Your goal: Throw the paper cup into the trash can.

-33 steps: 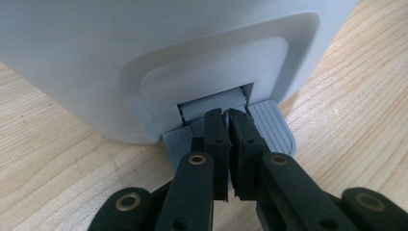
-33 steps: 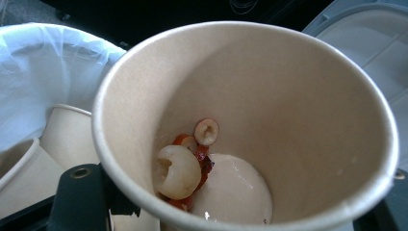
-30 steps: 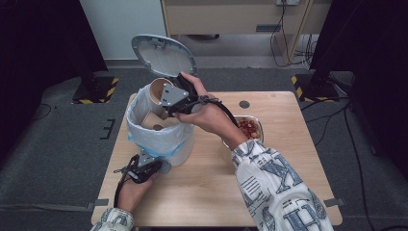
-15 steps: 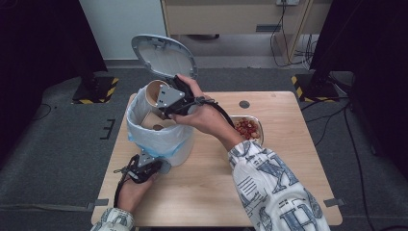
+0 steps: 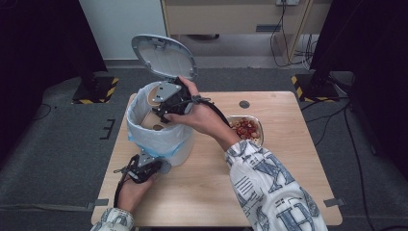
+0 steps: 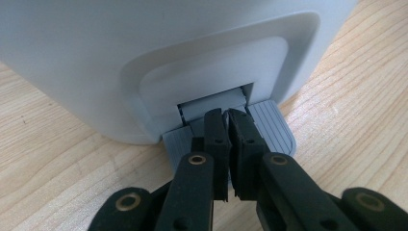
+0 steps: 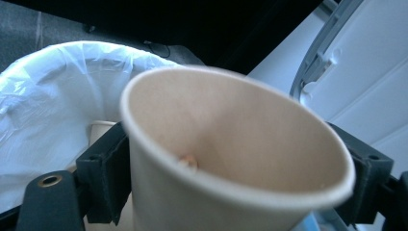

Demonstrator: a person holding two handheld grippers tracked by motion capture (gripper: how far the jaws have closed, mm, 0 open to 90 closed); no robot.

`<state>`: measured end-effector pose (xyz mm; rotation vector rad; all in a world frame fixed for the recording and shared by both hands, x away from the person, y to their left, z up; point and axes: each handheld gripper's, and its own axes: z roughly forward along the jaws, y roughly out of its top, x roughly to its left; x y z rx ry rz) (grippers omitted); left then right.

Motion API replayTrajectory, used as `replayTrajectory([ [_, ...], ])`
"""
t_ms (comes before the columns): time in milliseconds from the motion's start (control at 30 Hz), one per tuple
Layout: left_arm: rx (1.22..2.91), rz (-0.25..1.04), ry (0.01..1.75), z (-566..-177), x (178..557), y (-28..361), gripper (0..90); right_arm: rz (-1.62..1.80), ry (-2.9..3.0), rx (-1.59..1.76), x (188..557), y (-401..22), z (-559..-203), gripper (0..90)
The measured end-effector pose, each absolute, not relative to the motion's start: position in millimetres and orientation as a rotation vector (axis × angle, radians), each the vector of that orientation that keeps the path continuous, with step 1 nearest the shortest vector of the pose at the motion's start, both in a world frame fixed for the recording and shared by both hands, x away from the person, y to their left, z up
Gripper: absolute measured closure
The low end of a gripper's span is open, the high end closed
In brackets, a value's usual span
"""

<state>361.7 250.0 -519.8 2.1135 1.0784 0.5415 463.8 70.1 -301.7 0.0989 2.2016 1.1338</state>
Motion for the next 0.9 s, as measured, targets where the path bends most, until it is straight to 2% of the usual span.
replayTrajectory([
  [167,2.113,0.542,1.078,-520,362,250,86.0,1.159,2.209,0.112,466,72,-304,15.7],
  [467,2.112,0.539,1.078,-520,362,250,86.0,1.187,2.217,0.173,465,76,-305,8.2],
  [900,2.110,0.537,1.079,-520,362,250,85.9,1.235,2.235,0.257,468,65,-303,9.4],
])
